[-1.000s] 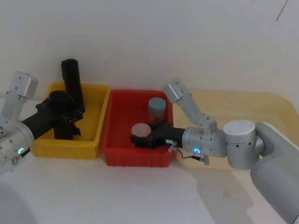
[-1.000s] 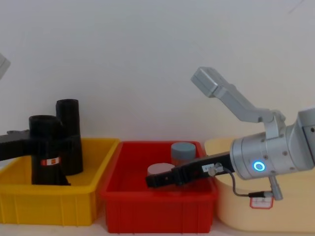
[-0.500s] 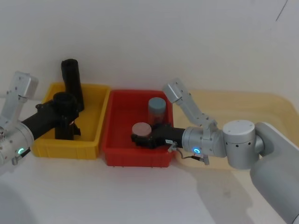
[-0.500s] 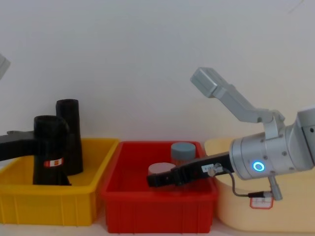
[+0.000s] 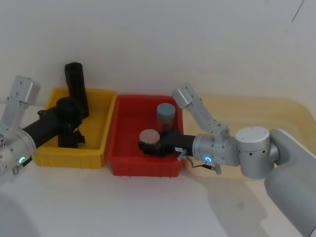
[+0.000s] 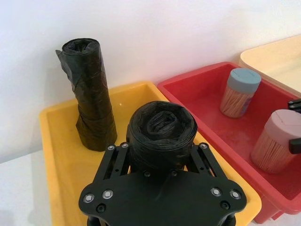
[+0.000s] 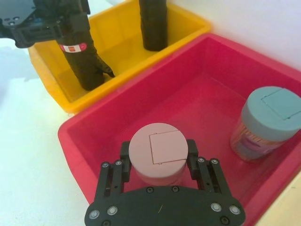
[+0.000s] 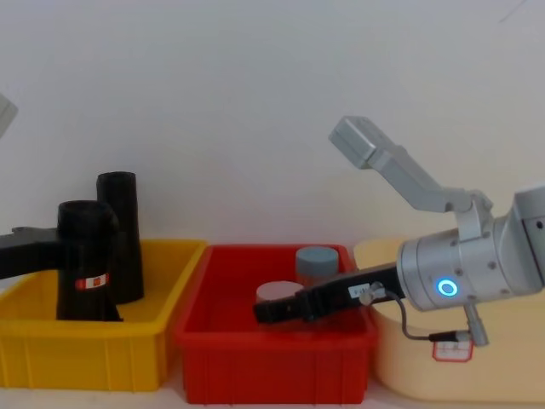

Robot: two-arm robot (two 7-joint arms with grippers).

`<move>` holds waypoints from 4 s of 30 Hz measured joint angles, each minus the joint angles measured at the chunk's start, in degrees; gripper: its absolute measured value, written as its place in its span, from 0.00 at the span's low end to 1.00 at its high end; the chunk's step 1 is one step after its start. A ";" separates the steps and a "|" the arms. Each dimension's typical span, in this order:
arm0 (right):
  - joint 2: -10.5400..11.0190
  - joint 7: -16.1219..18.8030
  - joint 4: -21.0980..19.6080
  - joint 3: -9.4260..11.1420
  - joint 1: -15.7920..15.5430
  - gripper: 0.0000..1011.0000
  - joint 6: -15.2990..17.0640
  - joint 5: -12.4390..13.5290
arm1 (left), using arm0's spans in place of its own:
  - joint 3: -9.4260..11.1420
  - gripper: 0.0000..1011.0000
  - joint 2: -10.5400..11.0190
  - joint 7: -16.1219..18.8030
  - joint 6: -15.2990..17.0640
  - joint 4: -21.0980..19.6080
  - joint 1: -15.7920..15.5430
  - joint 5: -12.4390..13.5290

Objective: Pick up the garbage bag with the one hand and transfer it to the other hand.

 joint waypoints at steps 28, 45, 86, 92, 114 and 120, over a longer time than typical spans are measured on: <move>7.55 -11.50 -20.26 8.57 -6.86 0.66 1.42 -1.66 | 0.00 0.40 0.00 0.00 0.00 0.00 0.00 0.01; 11.33 -22.20 -27.77 14.82 -13.44 0.66 5.80 -3.93 | 0.00 0.40 0.00 0.00 0.00 0.00 0.00 0.00; 13.57 -33.33 -28.86 22.69 -20.80 0.99 10.80 -5.67 | -5.08 0.40 3.48 -8.84 -3.65 -8.33 -3.05 -8.82; 13.78 -33.29 -29.12 22.66 -20.85 0.99 10.80 -5.90 | -3.36 0.40 2.17 -14.59 -4.62 -0.38 -8.14 -10.67; 17.61 -26.74 -39.68 19.83 -22.20 0.99 5.96 -8.25 | 7.06 0.40 -12.04 -34.55 -14.53 39.61 -31.40 -9.90; 18.49 -24.77 -43.30 18.95 -22.52 0.99 4.31 -8.88 | 9.21 0.40 -15.63 -38.38 -17.61 48.87 -36.49 -10.59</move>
